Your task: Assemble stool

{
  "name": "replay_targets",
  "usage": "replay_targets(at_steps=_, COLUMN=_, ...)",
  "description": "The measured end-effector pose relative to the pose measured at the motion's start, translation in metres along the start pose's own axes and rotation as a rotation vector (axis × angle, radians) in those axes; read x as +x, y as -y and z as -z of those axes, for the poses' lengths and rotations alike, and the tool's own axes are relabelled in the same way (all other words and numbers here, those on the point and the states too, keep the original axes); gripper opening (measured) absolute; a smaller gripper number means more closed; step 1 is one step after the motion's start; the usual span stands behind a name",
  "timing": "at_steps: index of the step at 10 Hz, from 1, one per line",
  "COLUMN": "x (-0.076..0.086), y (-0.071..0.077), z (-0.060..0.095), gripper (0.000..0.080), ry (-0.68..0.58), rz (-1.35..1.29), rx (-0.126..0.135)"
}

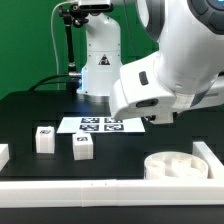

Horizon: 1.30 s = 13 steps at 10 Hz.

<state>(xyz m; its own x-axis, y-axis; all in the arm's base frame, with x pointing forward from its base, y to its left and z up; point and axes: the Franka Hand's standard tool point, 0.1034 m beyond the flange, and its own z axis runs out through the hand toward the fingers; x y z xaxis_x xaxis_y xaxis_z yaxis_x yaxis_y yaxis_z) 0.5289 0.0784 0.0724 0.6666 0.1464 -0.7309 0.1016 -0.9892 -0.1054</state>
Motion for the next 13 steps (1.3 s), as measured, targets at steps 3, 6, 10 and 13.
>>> replay_targets(at_steps=3, x=0.013, y=-0.001, z=0.022, gripper=0.0327, ry=-0.205, rz=0.002, rx=-0.011)
replay_targets(at_steps=6, x=0.01, y=-0.004, z=0.065, gripper=0.0327, ry=-0.392, rz=0.009, rx=-0.022)
replay_targets(at_steps=10, x=0.023, y=-0.005, z=0.07, gripper=0.0327, ry=-0.72, rz=0.006, rx=-0.047)
replay_targets(at_steps=13, x=0.032, y=-0.006, z=0.092, gripper=0.0327, ry=-0.874, rz=0.005, rx=-0.051)
